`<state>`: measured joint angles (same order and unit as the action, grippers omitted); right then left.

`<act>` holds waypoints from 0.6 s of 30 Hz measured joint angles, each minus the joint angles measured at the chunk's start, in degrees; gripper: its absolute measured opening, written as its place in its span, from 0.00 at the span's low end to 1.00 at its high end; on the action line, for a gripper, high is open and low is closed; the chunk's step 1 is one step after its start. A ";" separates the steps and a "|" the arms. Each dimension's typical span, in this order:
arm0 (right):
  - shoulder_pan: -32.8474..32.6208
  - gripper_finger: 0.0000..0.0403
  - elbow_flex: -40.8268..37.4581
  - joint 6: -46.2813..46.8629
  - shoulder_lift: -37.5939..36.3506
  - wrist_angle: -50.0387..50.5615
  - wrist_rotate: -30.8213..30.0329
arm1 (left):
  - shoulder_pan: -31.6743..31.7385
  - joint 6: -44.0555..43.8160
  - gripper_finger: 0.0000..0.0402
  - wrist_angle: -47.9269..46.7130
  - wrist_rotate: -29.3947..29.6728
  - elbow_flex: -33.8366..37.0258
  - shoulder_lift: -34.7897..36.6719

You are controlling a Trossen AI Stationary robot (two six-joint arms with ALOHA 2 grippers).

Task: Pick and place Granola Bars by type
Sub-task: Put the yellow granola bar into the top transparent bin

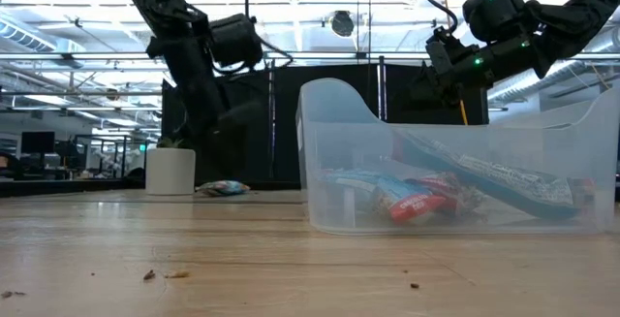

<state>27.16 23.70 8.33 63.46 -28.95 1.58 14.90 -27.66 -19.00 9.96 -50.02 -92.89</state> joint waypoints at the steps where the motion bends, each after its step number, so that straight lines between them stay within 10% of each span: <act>1: 0.00 0.39 0.00 -0.01 0.00 0.00 0.00 | 0.29 -0.42 0.53 -0.38 0.22 0.00 -0.39; 18: 0.00 0.39 0.00 -0.01 0.00 0.02 0.00 | 1.72 -2.56 0.46 -3.48 2.70 -0.17 -3.90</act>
<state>27.16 23.70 8.32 63.46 -28.93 1.58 16.62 -30.22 -22.48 12.66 -50.19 -96.79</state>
